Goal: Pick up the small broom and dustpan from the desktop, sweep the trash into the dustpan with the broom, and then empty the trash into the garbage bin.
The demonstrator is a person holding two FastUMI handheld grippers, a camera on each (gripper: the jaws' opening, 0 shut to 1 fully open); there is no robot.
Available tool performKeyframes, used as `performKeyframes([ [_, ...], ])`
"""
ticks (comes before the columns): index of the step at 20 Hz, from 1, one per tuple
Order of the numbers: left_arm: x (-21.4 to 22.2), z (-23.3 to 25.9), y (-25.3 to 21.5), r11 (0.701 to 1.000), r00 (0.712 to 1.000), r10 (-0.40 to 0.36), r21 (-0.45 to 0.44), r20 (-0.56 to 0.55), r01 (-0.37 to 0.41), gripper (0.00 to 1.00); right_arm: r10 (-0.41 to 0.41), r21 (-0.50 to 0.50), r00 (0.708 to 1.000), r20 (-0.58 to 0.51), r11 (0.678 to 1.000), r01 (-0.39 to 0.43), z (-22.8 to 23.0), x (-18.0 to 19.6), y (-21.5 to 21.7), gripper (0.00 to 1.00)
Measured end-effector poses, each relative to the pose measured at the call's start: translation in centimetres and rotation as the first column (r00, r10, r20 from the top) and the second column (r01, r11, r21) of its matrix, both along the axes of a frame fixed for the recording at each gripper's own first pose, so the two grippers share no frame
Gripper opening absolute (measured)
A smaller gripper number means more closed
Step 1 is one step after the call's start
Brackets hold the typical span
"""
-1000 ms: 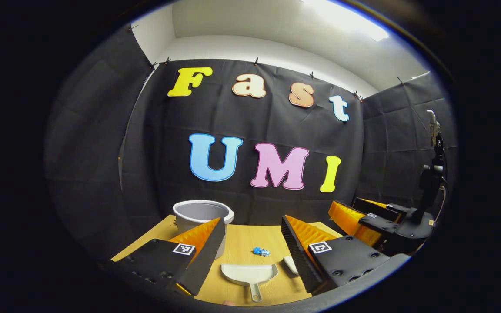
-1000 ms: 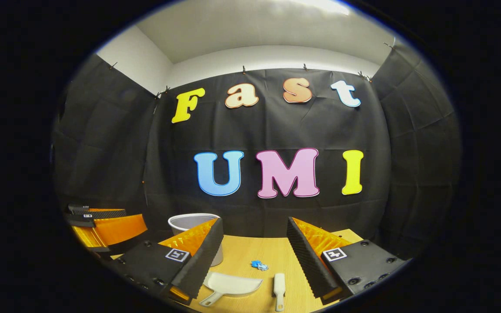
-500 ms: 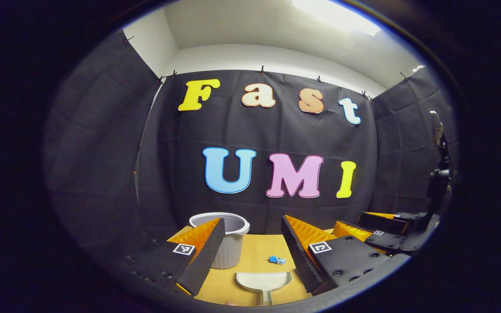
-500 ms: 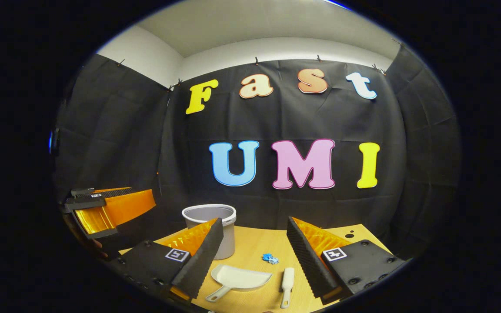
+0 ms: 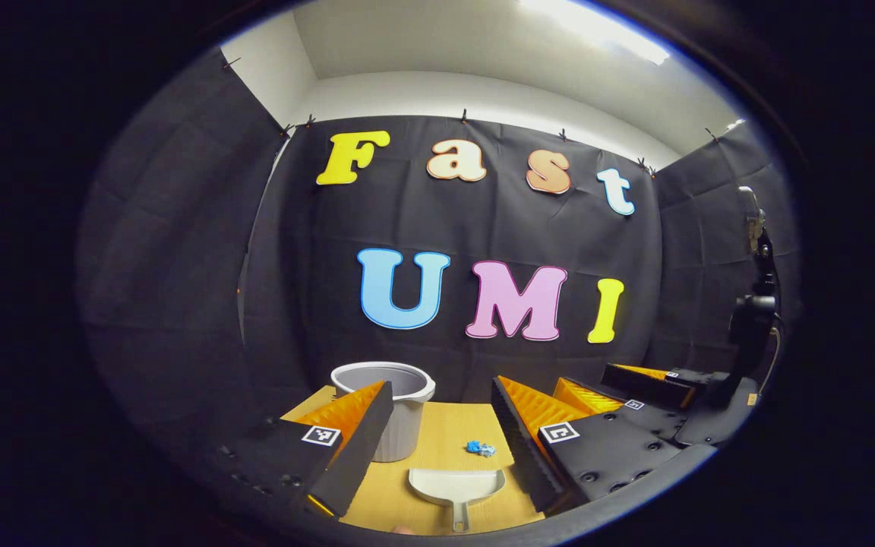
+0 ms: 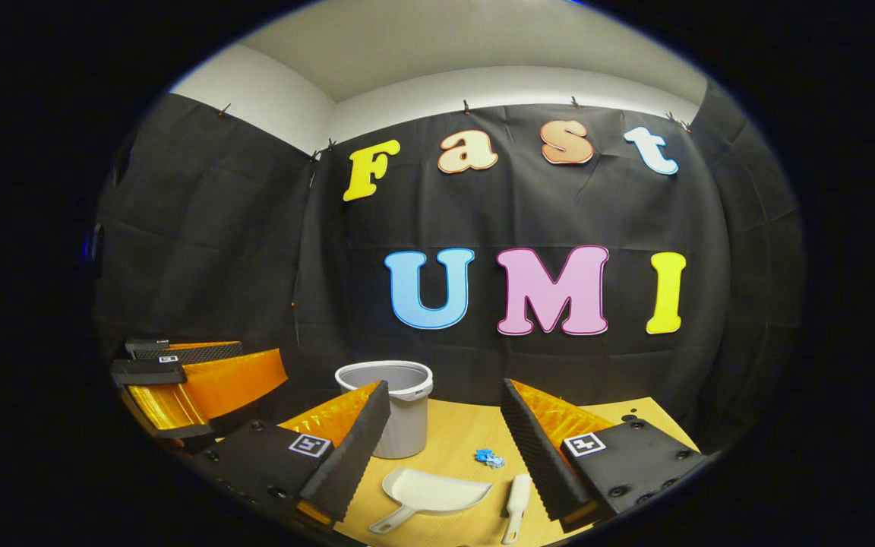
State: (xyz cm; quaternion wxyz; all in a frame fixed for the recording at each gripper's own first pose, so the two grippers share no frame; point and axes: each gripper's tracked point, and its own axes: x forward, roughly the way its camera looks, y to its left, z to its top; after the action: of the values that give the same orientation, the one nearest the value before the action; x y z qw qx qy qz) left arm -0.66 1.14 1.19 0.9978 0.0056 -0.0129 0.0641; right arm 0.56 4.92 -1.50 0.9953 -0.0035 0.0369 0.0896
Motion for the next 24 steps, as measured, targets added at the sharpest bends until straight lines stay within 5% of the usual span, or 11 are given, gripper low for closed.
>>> performKeyframes([
  [6,0.7,-0.6,-0.3,1.000,1.000,-0.019,-0.014,-0.016,0.019,0.77,-0.024,0.001,1.000,-0.004,1.000,0.024,-0.3,0.4,-0.8,0.87],
  [7,0.9,-0.7,-0.1,1.000,1.000,-0.021,-0.015,-0.024,0.021,0.77,-0.026,0.000,1.000,-0.007,1.000,0.026,-0.5,0.5,-0.9,0.95],
  [10,1.7,-1.0,-0.2,0.999,0.999,-0.034,-0.022,-0.022,0.033,0.77,-0.047,-0.014,0.999,0.011,0.999,0.047,-0.1,0.8,-1.5,0.95],
  [17,6.0,-7.8,-1.2,0.994,0.965,-0.113,-0.041,-0.236,0.106,0.77,-0.146,-0.074,0.989,0.005,0.987,0.146,0.2,0.2,-6.0,0.95],
  [21,8.7,-14.5,-2.2,0.987,0.901,-0.162,-0.083,-0.403,0.141,0.78,-0.238,-0.088,0.971,-0.029,0.968,0.235,-0.8,0.3,-10.5,0.95],
  [24,9.5,-21.1,-2.8,0.986,0.771,-0.168,-0.093,-0.615,0.140,0.80,-0.280,-0.092,0.957,-0.075,0.958,0.273,-2.2,0.8,-13.3,0.95],
])
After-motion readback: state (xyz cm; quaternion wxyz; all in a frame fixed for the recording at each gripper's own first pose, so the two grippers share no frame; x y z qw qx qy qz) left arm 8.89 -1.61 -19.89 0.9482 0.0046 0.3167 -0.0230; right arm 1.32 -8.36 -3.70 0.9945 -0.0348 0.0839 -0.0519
